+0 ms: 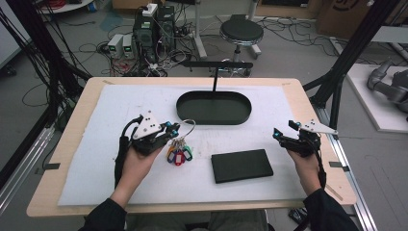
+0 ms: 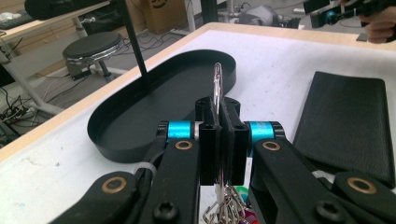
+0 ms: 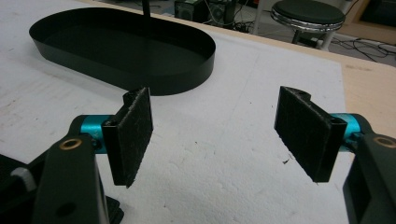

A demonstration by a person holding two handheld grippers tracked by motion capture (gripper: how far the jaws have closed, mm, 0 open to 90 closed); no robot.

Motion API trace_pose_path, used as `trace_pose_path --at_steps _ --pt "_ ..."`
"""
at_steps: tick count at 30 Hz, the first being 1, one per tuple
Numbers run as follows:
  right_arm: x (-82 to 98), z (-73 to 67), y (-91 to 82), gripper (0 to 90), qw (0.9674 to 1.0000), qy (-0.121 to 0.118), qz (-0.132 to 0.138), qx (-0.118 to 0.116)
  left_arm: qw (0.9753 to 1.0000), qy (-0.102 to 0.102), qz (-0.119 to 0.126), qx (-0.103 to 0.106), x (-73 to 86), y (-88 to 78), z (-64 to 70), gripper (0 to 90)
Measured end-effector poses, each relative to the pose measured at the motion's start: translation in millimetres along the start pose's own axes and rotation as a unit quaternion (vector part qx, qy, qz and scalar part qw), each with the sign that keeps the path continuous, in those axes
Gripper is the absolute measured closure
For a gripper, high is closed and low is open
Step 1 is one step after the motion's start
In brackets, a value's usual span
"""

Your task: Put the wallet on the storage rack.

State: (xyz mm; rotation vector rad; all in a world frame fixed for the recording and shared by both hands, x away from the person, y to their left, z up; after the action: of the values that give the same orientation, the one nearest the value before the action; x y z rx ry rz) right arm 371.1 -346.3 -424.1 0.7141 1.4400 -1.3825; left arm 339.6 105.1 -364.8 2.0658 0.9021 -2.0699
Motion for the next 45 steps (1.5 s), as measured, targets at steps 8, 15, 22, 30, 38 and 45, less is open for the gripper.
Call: trace_pose_path --at_steps 8,15,22,30,38,45 --pt "0.0 0.6 0.1 28.3 1.0 -0.001 0.002 0.0 0.9999 0.004 0.014 -0.004 -19.4 1.0 -13.4 86.4" --pt "-0.1 0.4 0.3 28.3 1.0 0.0 0.001 -0.001 0.9996 0.002 0.024 -0.013 -28.2 2.4 -25.7 86.4" --pt "-0.1 0.4 0.6 28.3 1.0 -0.001 0.001 -0.002 0.9992 0.004 0.03 -0.025 -41.6 6.5 -39.7 86.4" --pt "-0.1 0.9 0.9 28.3 1.0 -0.002 0.003 -0.001 0.9987 0.004 0.033 -0.037 -51.5 13.5 -52.6 86.4" --pt "-0.4 1.2 1.8 28.3 1.0 0.001 0.004 0.001 0.998 -0.007 0.045 -0.045 -61.5 24.3 -69.4 86.4" --pt "-0.3 1.8 2.9 28.3 1.0 0.0 0.004 0.0 0.9976 -0.015 0.044 -0.051 -66.3 36.9 -81.7 86.4"
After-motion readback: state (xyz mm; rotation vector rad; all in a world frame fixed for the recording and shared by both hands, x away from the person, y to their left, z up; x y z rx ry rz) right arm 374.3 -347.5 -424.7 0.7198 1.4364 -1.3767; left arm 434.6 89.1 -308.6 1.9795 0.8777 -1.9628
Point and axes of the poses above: each handheld gripper's, and its own axes: y roughly forward along the jaws, x roughly out of its underside, z roughly to its right, the point moved 3 cm from there along y, roughly forward along the jaws, and after that the axes turned 13 degrees about x, right-handed, at the moved point
